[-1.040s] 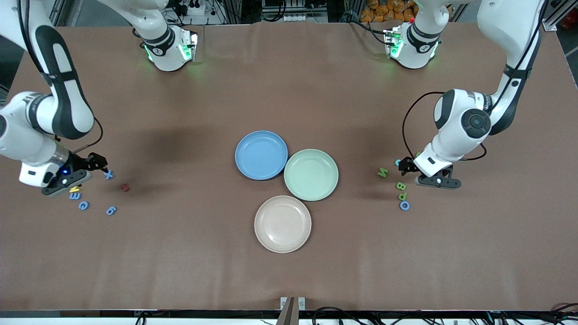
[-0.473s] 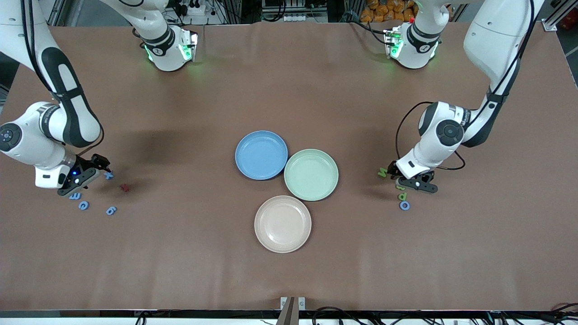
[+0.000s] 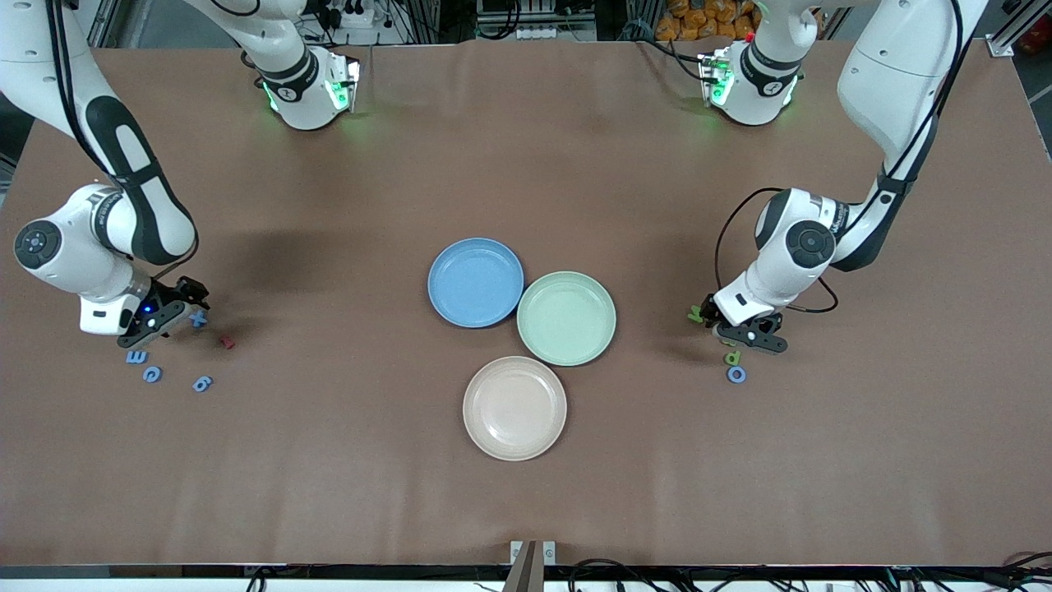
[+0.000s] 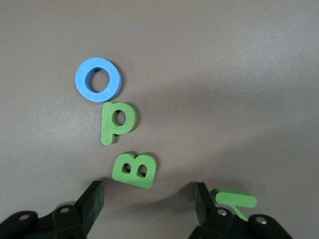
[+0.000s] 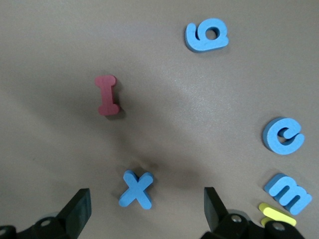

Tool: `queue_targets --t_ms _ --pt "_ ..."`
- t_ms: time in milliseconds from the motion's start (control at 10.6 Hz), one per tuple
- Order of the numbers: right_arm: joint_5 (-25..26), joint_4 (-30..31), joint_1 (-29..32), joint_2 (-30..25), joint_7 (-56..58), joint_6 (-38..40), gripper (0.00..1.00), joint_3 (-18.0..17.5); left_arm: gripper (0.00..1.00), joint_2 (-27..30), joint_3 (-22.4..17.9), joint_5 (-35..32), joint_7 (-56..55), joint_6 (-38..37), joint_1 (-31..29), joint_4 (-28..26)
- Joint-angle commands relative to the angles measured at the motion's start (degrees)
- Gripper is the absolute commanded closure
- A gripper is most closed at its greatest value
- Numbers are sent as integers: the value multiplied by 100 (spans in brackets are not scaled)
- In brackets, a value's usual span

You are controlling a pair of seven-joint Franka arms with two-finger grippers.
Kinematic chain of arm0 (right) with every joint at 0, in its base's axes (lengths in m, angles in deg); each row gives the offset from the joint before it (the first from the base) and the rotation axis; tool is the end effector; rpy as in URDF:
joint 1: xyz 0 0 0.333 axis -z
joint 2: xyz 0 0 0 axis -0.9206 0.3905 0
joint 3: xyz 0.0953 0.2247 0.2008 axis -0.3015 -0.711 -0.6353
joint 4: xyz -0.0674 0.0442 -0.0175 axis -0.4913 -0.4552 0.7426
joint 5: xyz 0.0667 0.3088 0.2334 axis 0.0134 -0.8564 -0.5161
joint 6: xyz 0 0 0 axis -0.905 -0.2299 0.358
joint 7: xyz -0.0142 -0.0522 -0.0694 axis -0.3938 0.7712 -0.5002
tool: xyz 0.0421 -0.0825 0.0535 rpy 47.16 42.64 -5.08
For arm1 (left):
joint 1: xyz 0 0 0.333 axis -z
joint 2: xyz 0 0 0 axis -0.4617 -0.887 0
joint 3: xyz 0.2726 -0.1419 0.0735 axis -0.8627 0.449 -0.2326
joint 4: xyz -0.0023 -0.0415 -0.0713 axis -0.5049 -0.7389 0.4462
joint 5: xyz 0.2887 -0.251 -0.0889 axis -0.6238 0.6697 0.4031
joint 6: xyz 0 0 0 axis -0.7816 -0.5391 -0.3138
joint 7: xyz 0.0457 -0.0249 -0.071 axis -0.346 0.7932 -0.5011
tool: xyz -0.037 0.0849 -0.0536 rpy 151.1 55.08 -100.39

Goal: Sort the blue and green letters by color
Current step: 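Lower the right gripper to the blue x while the left gripper lowers to green B, then close the right gripper on the blue x while the left gripper grasps green B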

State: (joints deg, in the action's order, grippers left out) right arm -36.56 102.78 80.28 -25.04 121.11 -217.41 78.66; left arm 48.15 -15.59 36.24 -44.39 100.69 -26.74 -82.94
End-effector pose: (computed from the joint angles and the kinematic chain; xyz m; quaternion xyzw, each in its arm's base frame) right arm 0.5411 -0.1754 0.1911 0.9401 0.3401 0.0071 0.0211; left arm 0.5510 -0.1334 0.1726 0.9863 -0.1577 0.0477 0.0071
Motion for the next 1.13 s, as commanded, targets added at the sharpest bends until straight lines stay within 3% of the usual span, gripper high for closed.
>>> queue_targets --t_ms 0,756,851,946,1040 --pt "-112 203 1 49 -32 -401 0 -55 18 -17 -3 -125 167 72 -23 76" --pt "-121 475 45 137 -76 -954 3 -64 28 -227 -12 -125 334 72 -119 322" --pt "-121 510 36 146 -76 -990 21 -55 32 -236 -3 -125 335 72 -119 339" --pt "-121 510 27 146 -85 -990 48 -64 38 -262 -12 -125 343 72 -119 374" --pt "-191 519 19 120 -137 -990 61 -64 46 -271 -12 -125 352 72 -111 375"
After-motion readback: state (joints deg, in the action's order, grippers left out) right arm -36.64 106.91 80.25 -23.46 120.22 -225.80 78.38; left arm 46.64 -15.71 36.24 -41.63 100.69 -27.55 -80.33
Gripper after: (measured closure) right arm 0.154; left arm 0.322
